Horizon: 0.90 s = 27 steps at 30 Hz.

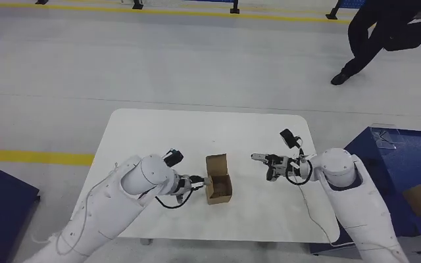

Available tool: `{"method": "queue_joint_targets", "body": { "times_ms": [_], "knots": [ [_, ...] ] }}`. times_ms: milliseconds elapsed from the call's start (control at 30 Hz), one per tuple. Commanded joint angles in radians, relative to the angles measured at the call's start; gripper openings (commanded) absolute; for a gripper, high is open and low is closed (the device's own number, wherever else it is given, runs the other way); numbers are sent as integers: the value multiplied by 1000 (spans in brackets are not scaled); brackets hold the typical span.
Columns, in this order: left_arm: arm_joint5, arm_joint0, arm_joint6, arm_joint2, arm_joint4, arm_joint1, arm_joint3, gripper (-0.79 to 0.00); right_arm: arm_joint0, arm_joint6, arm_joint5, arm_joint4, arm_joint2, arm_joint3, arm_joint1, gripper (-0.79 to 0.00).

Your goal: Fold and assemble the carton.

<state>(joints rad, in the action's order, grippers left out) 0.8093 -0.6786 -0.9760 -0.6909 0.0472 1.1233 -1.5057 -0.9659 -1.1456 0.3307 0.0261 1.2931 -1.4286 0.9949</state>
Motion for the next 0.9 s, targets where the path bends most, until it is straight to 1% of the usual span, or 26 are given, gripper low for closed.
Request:
{"method": "queue_joint_targets", "body": {
  "times_ms": [0, 67, 167, 233, 300, 433, 667, 767, 867],
  "knots": [
    [19, 19, 14, 28, -7, 15, 30, 0, 3, 5, 2, 26, -9, -2, 0, 0],
    [15, 34, 13, 41, -16, 24, 50, 0, 3, 5, 2, 26, -9, -2, 0, 0],
    [23, 55, 17, 77, 2, 38, 85, 0, -17, 46, -21, 136, -66, -33, 0, 0],
    [34, 74, 12, 111, 22, 50, 103, 0, -16, 53, -11, 134, -89, -45, 4, 0],
    [42, 92, 10, 134, 30, 62, 128, 0, -14, 63, -3, 189, -123, -61, 6, 0],
    [53, 123, 18, 181, 34, 88, 173, 0, 3, 55, 23, 215, -180, -67, 15, 0],
    [61, 154, 27, 217, 12, 123, 241, 0, 46, 84, 47, 279, -293, -33, 39, 0],
    [51, 157, 33, 218, -3, 134, 260, 0, 69, 70, 45, 259, -334, -1, 53, 0],
    [48, 157, 40, 222, -9, 144, 277, 0, 92, 101, 52, 276, -378, 29, 68, 0]
  ]
}}
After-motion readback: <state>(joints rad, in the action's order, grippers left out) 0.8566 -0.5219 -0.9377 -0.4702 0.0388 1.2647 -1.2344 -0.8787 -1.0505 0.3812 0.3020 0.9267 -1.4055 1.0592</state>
